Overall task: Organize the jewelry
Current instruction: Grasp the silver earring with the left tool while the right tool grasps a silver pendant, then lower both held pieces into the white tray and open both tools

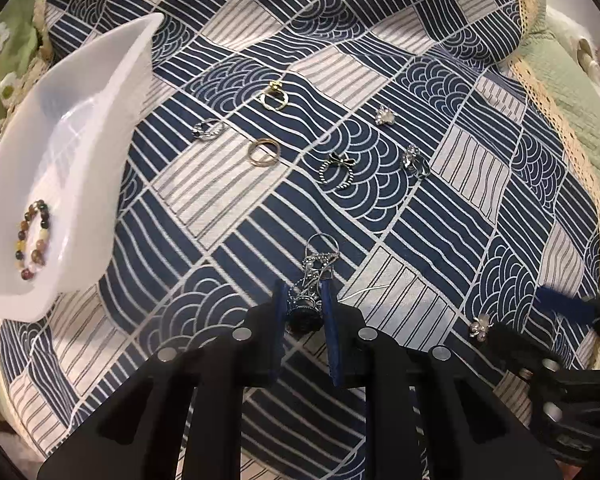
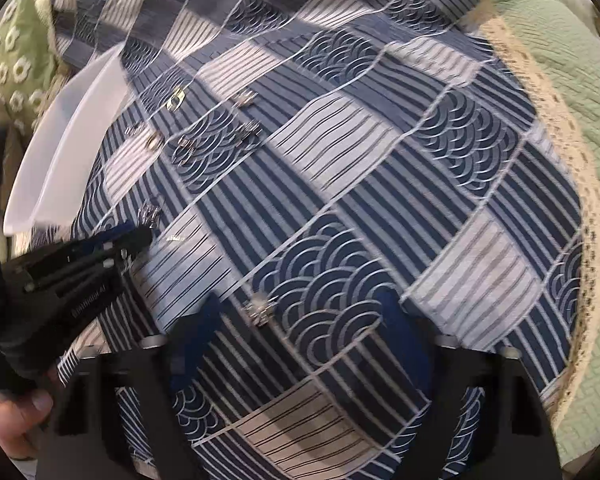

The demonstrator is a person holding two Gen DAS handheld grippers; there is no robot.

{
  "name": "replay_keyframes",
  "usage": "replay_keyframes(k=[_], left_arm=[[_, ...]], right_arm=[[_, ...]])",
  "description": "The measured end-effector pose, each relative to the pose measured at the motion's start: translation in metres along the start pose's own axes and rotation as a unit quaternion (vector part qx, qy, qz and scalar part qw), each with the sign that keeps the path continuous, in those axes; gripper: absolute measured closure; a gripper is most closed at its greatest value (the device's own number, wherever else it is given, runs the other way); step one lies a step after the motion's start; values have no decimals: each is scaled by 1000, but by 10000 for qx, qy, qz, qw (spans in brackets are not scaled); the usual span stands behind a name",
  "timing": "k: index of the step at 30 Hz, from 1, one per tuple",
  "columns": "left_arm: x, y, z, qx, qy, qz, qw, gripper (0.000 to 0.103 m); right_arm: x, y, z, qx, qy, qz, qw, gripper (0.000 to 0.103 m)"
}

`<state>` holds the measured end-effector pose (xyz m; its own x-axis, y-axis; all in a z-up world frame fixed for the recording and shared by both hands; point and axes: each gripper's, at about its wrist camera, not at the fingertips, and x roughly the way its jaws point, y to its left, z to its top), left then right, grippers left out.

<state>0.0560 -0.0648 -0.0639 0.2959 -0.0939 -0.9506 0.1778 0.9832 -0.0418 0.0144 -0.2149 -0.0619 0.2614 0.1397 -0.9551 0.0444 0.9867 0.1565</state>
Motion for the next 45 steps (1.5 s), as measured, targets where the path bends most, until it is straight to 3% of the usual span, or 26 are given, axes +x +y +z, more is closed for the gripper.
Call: replay_keyframes(k=[7,11,13,18,24,30,34,37,40,45], left_arm=[[-14,8,2,-62,-142,-82,9998,86],[-15,9,1,-60,-139,-117,9998,86],[-16,10,1,-89,-137,-140,9998,86],[-18,10,1,-62,-150,-149,9998,86],[-33,9,1,-42,-308,-245,9992,86],[-94,23,6,-58,-890,-529,9946,86],[-153,45,14,43,-1420,-527,9885,86],[-188,70,22,41,-1764,-265,9839,86],[-202,98,32,-74,-1914,-104,9814,86],[-186,151,50,-362,-1727,141,9842,86]], right_arm=[[3,11,0,-103,0,-8,9999,67],[7,16,1,-199,-12,-158,9997,70],[8,21,3,-270,-42,-194,9994,82],[10,28,5,-427,-96,-319,9985,83],[-10,26,8,-318,-377,-61,9988,86],[-52,42,22,-374,-862,320,9951,85],[-85,75,37,-590,-1148,602,9898,85],[-101,111,51,-888,-1277,723,9852,85],[-109,157,70,-1221,-1389,753,9799,85],[-86,220,92,-1551,-1218,897,9763,85]])
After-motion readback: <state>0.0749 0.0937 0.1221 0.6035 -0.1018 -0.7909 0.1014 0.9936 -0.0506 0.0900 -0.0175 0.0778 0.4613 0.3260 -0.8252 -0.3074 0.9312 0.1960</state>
